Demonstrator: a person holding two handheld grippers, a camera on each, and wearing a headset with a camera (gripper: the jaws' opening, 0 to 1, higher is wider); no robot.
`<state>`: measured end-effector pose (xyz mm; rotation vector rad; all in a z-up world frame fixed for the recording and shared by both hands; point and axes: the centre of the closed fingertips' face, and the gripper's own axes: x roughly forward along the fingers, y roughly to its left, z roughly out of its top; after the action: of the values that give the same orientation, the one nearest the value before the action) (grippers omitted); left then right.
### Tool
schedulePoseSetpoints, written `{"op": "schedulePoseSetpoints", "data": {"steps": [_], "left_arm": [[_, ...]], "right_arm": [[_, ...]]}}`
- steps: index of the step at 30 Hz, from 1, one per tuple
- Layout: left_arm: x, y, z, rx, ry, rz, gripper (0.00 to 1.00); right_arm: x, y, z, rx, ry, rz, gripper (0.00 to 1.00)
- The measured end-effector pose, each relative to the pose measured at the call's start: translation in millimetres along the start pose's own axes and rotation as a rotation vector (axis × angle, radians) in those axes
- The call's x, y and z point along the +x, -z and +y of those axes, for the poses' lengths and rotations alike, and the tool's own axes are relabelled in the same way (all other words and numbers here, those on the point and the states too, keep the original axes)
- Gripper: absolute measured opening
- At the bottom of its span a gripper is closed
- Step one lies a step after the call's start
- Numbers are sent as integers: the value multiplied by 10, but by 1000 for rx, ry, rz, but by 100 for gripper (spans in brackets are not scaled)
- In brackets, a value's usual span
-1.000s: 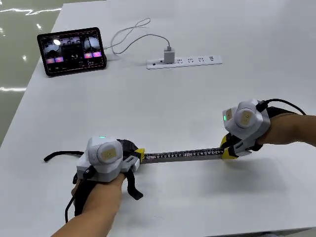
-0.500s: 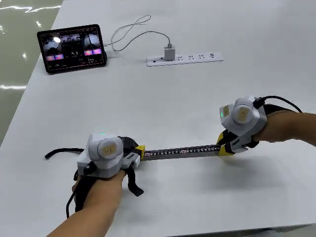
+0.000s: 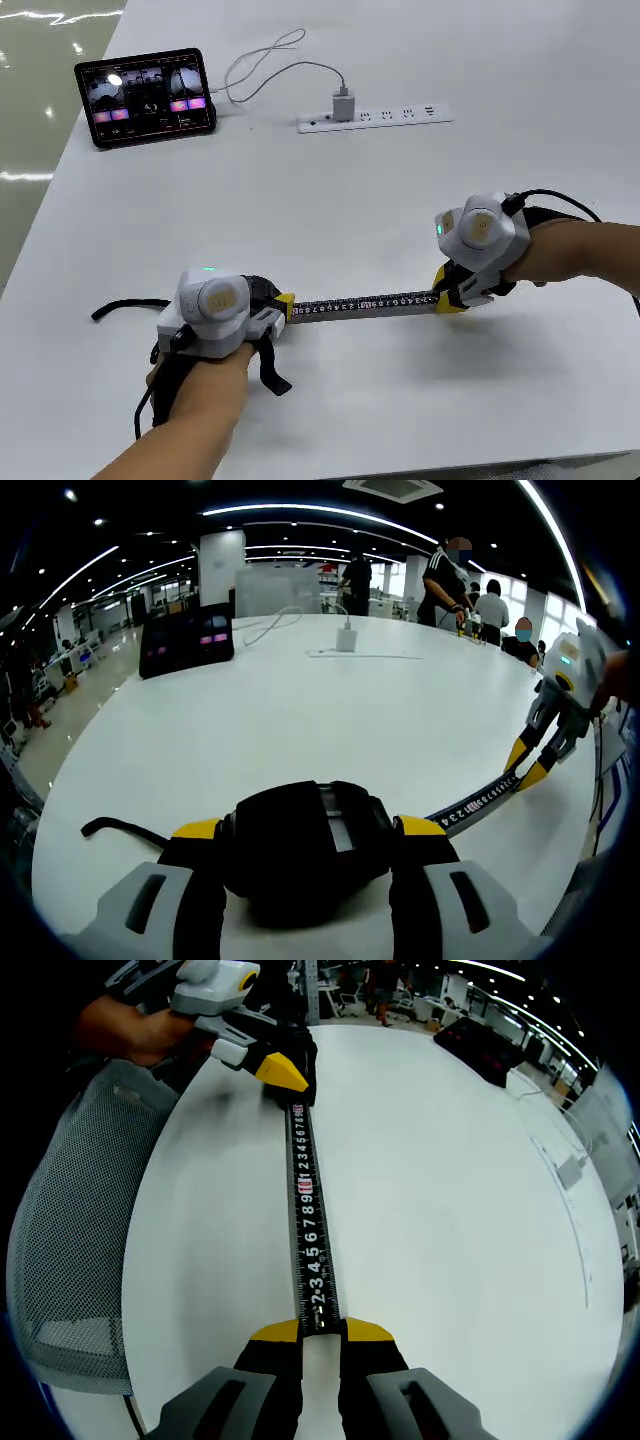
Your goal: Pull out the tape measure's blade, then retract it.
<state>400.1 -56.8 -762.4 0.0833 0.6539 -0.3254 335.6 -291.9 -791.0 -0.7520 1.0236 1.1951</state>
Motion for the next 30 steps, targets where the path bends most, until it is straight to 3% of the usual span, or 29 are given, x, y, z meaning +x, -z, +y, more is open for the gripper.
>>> {"op": "schedulePoseSetpoints", "data": {"steps": [15,30], "left_arm": [[9,-1,1,0,0,3,62],[7,-5,5,0,0,1,62]], "right_arm": [[35,-55,-17,23,-6,17,9],[70,-113,-33,-44,-13,18,9]]}}
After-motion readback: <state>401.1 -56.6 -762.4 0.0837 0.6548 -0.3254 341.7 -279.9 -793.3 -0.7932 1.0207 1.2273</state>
